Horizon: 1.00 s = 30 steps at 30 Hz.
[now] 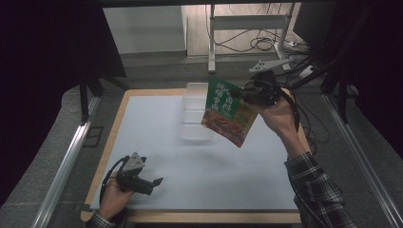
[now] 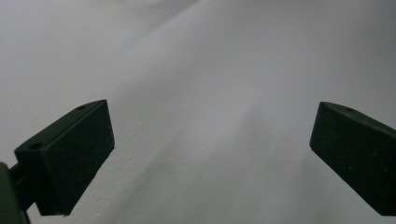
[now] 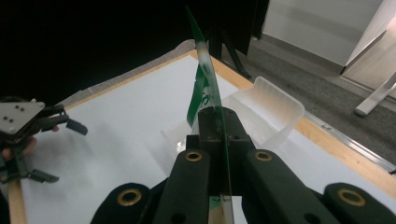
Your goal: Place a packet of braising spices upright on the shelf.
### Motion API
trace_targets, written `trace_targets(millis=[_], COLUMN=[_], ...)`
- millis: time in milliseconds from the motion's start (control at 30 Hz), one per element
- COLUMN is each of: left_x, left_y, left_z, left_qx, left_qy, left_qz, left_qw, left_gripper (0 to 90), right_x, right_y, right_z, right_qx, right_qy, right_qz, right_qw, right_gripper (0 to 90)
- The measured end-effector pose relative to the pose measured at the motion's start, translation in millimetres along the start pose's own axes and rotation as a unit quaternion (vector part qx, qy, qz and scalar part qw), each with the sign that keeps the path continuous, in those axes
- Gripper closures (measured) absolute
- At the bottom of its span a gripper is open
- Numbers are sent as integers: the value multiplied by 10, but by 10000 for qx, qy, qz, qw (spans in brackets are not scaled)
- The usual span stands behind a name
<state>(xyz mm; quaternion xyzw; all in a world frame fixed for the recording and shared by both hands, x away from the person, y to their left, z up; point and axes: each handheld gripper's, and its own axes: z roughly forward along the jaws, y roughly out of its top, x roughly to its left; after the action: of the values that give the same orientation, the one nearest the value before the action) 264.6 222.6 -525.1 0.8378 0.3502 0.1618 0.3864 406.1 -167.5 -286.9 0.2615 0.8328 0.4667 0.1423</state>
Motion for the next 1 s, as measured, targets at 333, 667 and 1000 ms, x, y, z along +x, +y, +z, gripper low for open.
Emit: trace_targets(millis=[333,667,1000], left_x=[-2,-1,0], left_y=[1,1,0], left_z=[-1,1,2], left_qx=[1,13,10], left_qy=[2,-4,-7], left_qz=[4,11,5], left_qw=[10000,10000,10000], left_gripper=[0,0,0], right_x=[-133,-299,-384], right_y=[226,372,524], right_z=[214,398,691], right_qx=[-94,-183,-331], right_qy=[-73,-180,-148], right_qz=[63,173,200], right_qw=[9999,9995,9991], right_gripper=[889,889,889])
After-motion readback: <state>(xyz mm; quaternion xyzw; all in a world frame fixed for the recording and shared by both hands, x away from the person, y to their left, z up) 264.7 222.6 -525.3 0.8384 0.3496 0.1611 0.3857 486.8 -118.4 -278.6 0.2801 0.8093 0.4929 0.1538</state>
